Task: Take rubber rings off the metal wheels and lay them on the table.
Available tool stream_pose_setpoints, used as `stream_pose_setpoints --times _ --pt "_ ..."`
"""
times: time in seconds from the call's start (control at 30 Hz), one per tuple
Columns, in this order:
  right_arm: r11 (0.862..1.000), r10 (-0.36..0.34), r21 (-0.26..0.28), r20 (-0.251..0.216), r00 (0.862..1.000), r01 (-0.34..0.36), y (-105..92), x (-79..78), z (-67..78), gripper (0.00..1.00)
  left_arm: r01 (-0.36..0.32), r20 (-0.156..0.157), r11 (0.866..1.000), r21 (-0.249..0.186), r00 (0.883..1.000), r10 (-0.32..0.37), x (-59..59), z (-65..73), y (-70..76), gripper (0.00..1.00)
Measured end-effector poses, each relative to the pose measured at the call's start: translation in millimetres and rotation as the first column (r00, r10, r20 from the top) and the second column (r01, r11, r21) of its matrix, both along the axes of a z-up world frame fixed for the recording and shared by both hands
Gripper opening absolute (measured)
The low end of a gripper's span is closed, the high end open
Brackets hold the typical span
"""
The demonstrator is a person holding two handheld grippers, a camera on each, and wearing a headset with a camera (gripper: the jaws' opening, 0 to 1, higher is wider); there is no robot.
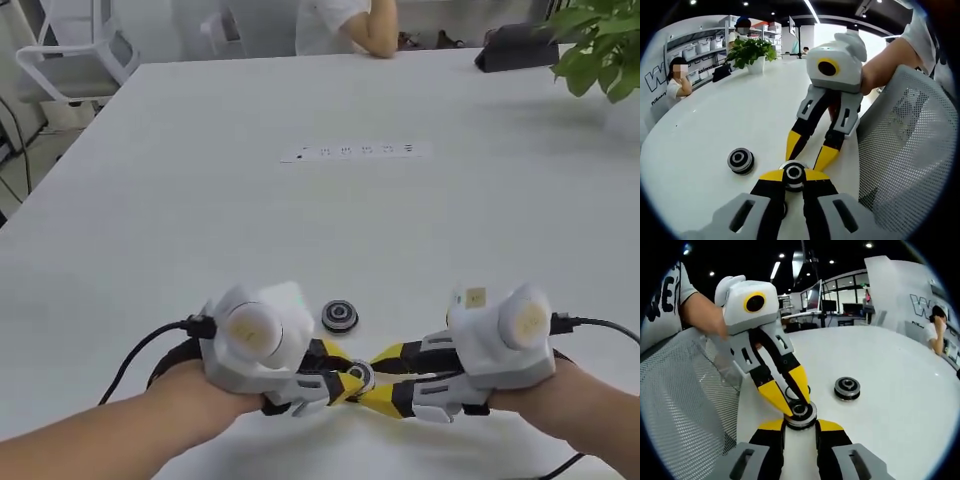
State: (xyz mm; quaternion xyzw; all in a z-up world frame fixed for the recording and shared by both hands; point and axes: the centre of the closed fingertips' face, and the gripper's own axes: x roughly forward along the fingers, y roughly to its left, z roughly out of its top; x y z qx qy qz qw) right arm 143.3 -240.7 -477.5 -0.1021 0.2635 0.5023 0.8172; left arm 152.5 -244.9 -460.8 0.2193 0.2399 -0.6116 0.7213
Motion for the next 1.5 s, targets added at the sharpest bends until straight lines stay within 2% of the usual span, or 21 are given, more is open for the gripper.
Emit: stream_pose_setpoints --times 0.07,0.53,0.73,0.87,0.9,1.03,1.13,1.23,1.33,1.43,1.5 --pt "0.999 0.011 -0.031 0.020 1.000 -0.010 -2.5 0.1 -1.6 0.19 -0.001 0.001 1.000 -0.001 1.000 0.001 -0.1 -0.2 -0.1 0.07" --pt "0.999 -0.006 -0.033 0.004 1.000 0.006 -5.1 -0.2 -1.5 0.14 -0.007 0.006 1.000 -0.001 1.000 0.007 -0.4 -0.2 0.0 0.07" --pt "0.999 -0.016 -0.046 -0.012 1.000 0.015 -8.3 -1.3 -2.1 0.07 -0.010 0.010 1.000 -0.004 1.000 0.010 -0.3 -0.2 -0.1 0.07" --pt "0.999 -0.051 -0.013 -0.056 0.997 0.051 -10.3 -0.5 -3.1 0.03 -0.013 0.011 1.000 -0.005 1.000 0.013 -0.4 0.0 -0.1 0.07" --pt "0.997 -0.074 0.003 -0.090 0.993 0.075 -10.1 -1.0 -3.2 0.03 -0.013 0.012 1.000 -0.005 1.000 0.013 -0.4 0.1 -0.1 0.07" --pt "0.991 -0.119 0.033 -0.169 0.978 0.126 -10.4 -1.0 -3.4 0.03 -0.018 0.015 1.000 -0.004 1.000 0.018 -0.5 0.2 -0.2 0.07" --pt "0.992 -0.118 0.032 -0.171 0.978 0.125 -10.6 -0.5 -4.1 0.02 -0.022 0.019 1.000 -0.004 1.000 0.022 -0.4 0.3 -0.2 0.07" --pt "0.988 -0.139 0.040 -0.199 0.970 0.150 -10.9 -0.3 -4.9 0.00 -0.025 0.023 1.000 -0.003 0.999 0.025 -0.2 0.3 0.0 0.07" --pt "0.977 -0.173 0.077 -0.248 0.953 0.198 -11.8 0.6 -5.1 0.00 -0.028 0.025 1.000 0.000 0.999 0.028 -0.2 0.3 0.1 0.07" --pt "0.958 -0.209 0.127 -0.314 0.926 0.259 -13.2 1.3 -4.3 0.00 -0.031 0.025 1.000 -0.001 0.999 0.031 0.1 0.3 -0.1 0.07" --pt "0.955 -0.212 0.135 -0.317 0.925 0.265 -15.2 1.6 -3.6 0.00 -0.033 0.026 0.999 -0.002 0.999 0.033 0.2 0.3 -0.6 0.07"
